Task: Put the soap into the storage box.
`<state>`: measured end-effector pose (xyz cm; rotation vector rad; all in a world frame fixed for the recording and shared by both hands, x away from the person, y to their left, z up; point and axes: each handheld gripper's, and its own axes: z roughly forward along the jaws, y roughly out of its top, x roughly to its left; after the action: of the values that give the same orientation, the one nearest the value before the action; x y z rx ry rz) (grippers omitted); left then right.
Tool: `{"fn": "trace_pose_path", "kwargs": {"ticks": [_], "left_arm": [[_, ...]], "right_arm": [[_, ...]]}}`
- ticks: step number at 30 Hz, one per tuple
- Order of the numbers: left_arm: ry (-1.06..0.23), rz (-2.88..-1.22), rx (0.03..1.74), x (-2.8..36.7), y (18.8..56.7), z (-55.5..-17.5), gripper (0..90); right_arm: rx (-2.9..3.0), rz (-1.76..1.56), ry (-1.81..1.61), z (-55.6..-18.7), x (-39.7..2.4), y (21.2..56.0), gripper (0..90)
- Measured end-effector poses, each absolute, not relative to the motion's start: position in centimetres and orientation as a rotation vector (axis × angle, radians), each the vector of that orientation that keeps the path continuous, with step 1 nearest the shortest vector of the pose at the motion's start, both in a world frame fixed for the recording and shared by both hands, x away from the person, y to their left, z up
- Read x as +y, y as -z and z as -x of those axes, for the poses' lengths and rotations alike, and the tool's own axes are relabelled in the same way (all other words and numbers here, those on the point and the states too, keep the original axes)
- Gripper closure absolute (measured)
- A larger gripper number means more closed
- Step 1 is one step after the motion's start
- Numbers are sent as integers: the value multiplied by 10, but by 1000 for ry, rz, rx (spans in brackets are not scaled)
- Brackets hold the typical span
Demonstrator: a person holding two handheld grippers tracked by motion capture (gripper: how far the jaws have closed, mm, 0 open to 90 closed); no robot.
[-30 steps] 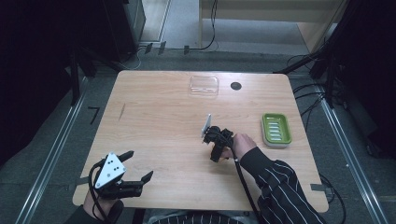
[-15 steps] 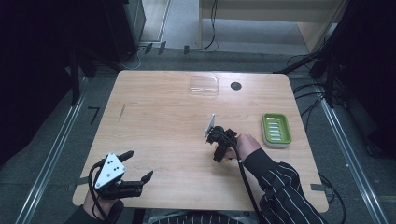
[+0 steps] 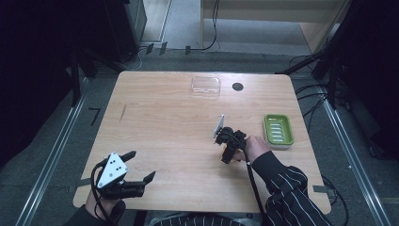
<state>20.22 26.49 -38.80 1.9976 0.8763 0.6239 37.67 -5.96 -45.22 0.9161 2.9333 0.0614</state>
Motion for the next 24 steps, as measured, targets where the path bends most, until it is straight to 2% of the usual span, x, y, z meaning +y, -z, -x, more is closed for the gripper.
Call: {"fn": "trace_pose_path", "kwargs": {"ticks": [24], "left_arm": [[-623,-2001,878,264,387,-199,136]], "right_arm": [[2857,-1069,-69,-376,-105,442,276]]}}
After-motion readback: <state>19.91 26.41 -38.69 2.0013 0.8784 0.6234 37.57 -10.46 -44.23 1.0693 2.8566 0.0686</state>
